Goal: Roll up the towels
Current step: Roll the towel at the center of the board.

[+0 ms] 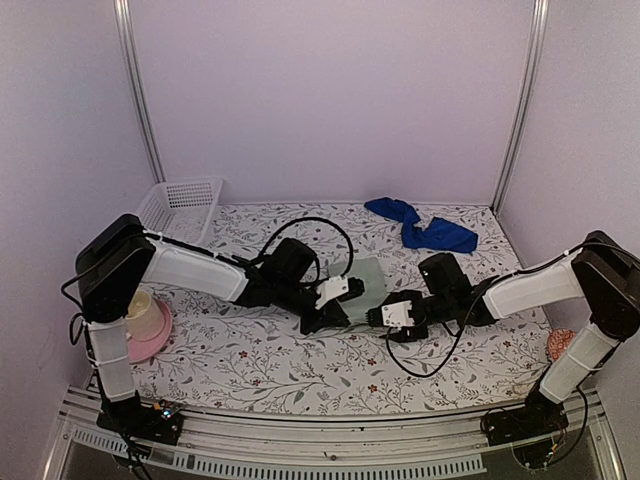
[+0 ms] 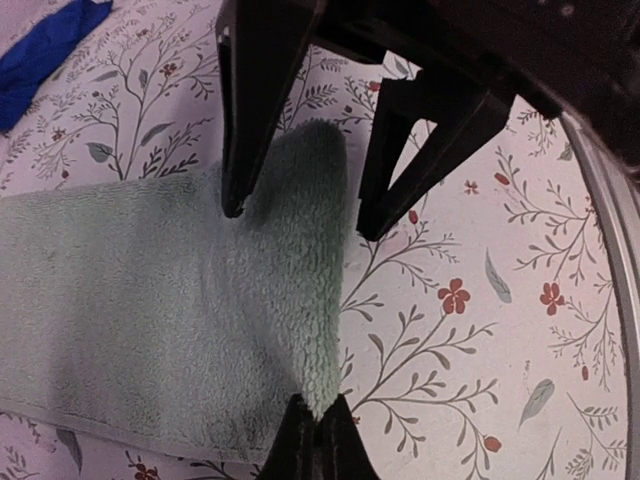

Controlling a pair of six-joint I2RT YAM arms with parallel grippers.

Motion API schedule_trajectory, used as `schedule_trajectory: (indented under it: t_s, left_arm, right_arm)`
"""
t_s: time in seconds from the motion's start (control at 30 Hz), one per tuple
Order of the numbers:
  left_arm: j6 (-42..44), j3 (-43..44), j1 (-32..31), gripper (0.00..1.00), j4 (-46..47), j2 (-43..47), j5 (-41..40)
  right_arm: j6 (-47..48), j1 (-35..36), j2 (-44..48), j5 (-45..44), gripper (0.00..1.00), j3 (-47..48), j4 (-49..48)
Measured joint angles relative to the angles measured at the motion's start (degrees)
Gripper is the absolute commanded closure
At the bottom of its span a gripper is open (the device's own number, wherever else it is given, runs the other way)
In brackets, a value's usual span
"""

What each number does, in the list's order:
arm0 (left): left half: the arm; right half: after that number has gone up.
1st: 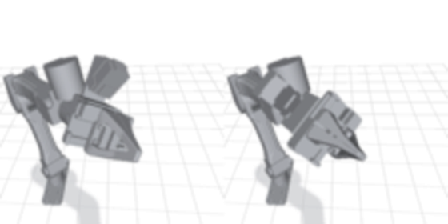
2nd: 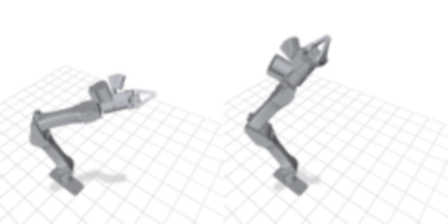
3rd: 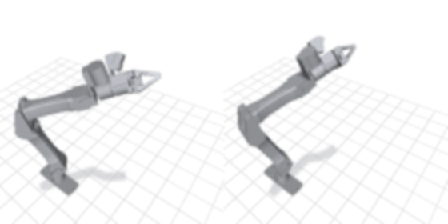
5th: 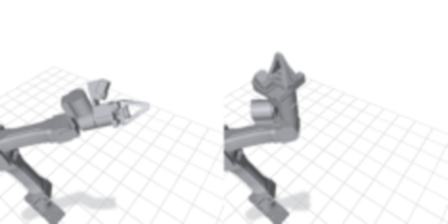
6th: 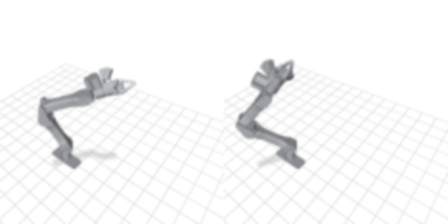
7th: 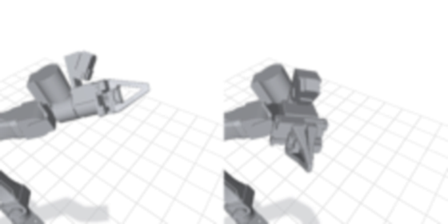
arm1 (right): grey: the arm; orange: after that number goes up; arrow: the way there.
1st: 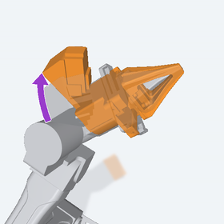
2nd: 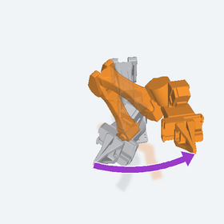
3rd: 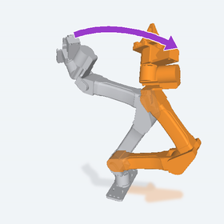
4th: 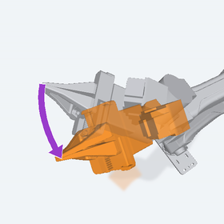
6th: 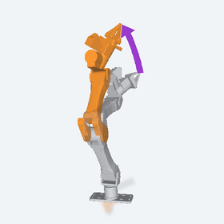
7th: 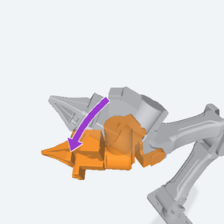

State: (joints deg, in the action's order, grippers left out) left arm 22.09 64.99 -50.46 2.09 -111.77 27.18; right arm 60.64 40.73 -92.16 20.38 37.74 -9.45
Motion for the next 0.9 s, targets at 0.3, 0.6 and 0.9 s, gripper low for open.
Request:
schedule_trajectory:
  t_s: [0.3,0.6,0.9]
  left_arm:
    - [-0.3,0.0,0.1,0.97,-2.2,0.0,1.0]
    - [-0.2,0.0,0.1,0.44,-3.6,0.0,0.9]
    - [0.3,0.0,0.1,0.38,-3.9,-2.1,0.4]
  right_arm:
    - [-1.5,0.2,-0.9,-0.5,0.83,0.7,1.5]
    - [-1.2,0.2,-1.1,2.7,0.97,3.8,9.3]
    - [-3.6,-1.0,-3.5,5.6,0.97,9.7,17.9]
